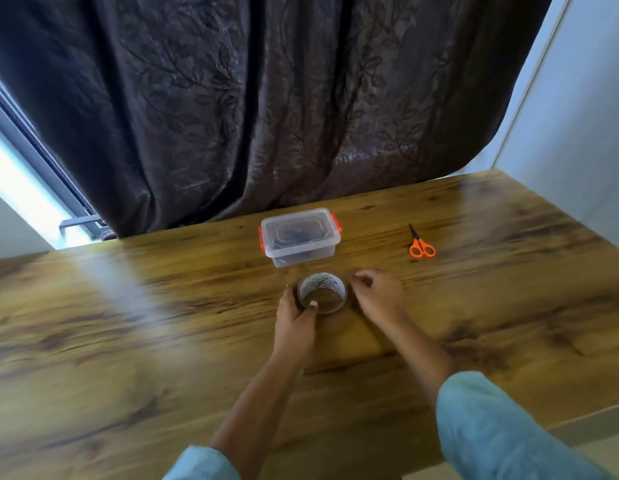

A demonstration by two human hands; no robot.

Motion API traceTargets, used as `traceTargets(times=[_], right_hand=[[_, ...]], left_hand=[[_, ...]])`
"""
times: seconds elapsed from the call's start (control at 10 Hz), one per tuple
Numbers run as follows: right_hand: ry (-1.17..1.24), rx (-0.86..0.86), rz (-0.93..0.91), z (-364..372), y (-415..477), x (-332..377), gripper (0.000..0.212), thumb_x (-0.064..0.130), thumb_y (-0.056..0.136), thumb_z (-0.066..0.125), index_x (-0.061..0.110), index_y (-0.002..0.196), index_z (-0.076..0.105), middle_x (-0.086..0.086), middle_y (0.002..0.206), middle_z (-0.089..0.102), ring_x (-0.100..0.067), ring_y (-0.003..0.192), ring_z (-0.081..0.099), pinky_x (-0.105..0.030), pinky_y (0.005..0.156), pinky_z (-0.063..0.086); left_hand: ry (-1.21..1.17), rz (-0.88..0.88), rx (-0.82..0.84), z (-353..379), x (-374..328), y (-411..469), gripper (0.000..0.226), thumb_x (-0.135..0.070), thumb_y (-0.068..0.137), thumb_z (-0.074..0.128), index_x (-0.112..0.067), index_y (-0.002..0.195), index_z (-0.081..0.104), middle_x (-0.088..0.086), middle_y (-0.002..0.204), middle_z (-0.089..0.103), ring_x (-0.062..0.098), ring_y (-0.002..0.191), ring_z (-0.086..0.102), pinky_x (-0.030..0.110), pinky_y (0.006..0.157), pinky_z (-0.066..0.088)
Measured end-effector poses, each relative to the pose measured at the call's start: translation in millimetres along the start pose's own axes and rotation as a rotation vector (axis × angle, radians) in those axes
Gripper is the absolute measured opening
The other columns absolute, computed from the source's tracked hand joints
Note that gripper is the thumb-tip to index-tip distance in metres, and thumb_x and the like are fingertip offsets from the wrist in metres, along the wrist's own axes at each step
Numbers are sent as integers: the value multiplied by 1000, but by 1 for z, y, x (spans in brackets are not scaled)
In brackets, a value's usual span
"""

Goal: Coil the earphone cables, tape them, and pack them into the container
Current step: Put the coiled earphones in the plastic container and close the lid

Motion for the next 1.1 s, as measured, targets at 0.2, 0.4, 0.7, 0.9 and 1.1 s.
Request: traceTargets(times=[0.2,0.4,0.7,0.9,1.1], right_hand=[[-475,20,135,-35,49,-45,63,33,92,51,23,149,25,-7,159,13,-37,140,24,-50,108,29],[-557,3,127,-30,52,-65,65,48,97,36,21,152,14,-5,160,7,-37,142,19,-50,114,17],[-505,-13,33,-14,3,-46,56,33,93,49,14,144,33,-10,148,25,-37,130,33,-48,107,33],[-509,-20,-133,12,-50,-31,47,33,94,48,9,135,43,-8,148,23,-33,115,49,-42,99,42],[-393,131,-121,2,-47,-29,62,34,94,52,11,147,30,-10,153,27,-34,129,41,-37,106,37]], left_hand=[[35,19,-29,-1,-13,5,65,-21,94,53,-20,149,20,-2,148,36,23,131,43,47,106,40],[-4,-40,-45,-1,-8,17,60,-23,95,50,-25,148,23,-3,142,40,19,106,57,44,89,53],[-70,-41,-62,-8,-4,10,47,-15,95,50,-17,140,39,1,126,52,19,102,57,39,87,51],[-133,-71,-59,-15,3,0,55,-14,93,54,-15,144,36,1,137,49,19,123,46,29,91,36],[-154,-112,-106,-25,11,-14,59,-15,91,55,-16,146,32,5,142,45,25,129,43,38,107,34]])
Point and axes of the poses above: each hand's wrist, its own y-axis towards the middle knuckle, its own z-axis out of the palm, x = y × z, the point moved 2 cm from there along y, towards the middle knuckle
